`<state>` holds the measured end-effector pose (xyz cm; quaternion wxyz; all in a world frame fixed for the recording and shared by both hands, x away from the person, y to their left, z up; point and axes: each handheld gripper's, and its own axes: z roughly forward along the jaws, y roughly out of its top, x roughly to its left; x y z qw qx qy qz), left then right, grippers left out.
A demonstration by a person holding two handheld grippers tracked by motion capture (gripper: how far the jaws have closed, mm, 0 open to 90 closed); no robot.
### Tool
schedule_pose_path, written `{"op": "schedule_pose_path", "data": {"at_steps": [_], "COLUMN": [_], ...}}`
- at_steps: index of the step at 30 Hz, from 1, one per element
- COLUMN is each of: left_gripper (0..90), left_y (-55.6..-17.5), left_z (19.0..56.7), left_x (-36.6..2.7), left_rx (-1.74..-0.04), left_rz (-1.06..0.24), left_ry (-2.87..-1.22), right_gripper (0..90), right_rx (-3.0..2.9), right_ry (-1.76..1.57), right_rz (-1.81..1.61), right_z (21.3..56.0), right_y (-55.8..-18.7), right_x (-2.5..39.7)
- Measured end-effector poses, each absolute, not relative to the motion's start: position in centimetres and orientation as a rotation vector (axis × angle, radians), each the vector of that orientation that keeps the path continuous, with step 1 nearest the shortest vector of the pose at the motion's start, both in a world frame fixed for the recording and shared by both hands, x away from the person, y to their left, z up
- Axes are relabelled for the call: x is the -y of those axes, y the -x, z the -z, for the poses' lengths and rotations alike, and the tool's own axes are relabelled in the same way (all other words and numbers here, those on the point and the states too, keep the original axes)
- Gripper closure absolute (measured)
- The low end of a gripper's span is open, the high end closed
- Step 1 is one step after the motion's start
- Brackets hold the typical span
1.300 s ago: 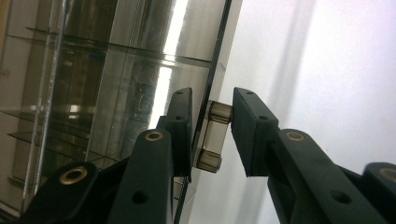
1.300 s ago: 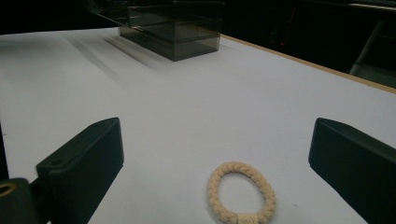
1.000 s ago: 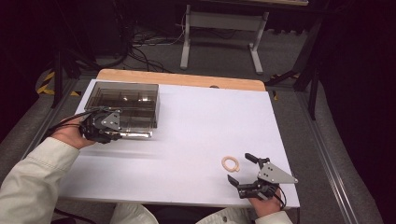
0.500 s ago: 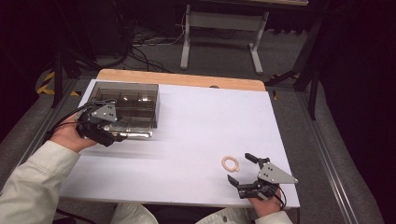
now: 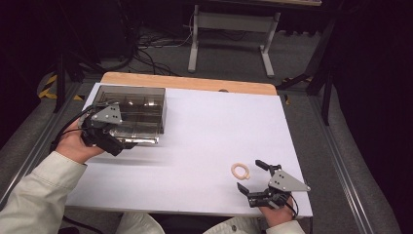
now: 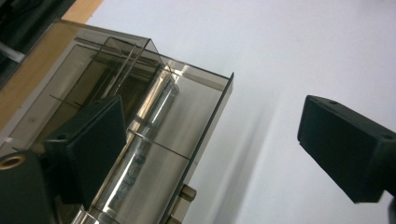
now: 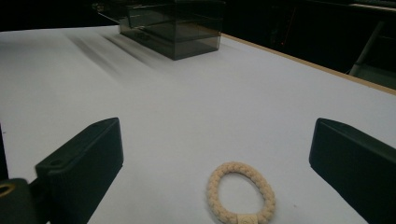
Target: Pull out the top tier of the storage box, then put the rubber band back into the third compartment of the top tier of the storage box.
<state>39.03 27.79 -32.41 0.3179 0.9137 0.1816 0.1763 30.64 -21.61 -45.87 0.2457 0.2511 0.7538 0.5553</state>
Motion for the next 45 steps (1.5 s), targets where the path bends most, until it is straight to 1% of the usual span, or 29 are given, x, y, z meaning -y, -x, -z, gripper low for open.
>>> {"op": "schedule_pose_path", "data": {"at_steps": [7,14,26,28,30,35,38,45], "left_gripper": [6.6,4.4,0.4,0.3,0.3,0.3,0.3,0.4], "left_y": [-38.8,-38.5,-38.4,-38.4,-38.2,-38.0,-38.0,-37.6], "left_z": [32.3,32.3,32.4,32.4,32.5,32.6,32.6,32.6], "left_x": [-27.1,-26.0,-24.7,-24.5,-24.1,-23.3,-22.9,-21.6], "left_rx": [-0.479,-0.462,-0.467,-0.477,-0.491,-0.520,-0.531,-0.538], "left_rz": [-0.447,-0.471,-0.426,-0.406,-0.431,-0.436,-0.410,-0.406], "left_ry": [-2.359,-2.328,-2.273,-2.261,-2.252,-2.222,-2.202,-2.170], "right_gripper": [3.3,3.3,3.3,3.3,3.3,3.3,3.4,3.4], "right_rx": [-2.055,-2.055,-2.058,-2.057,-2.057,-2.056,-2.057,-2.056], "right_ry": [-0.683,-0.680,-0.670,-0.670,-0.669,-0.669,-0.668,-0.665], "right_rz": [-1.513,-1.510,-1.515,-1.513,-1.510,-1.509,-1.509,-1.506], "right_z": [45.9,45.9,45.8,45.8,45.8,45.8,45.8,45.8], "right_y": [-30.7,-30.6,-30.6,-30.6,-30.6,-30.6,-30.6,-30.6], "right_x": [21.7,21.7,21.6,21.7,21.7,21.7,21.6,21.6]}}
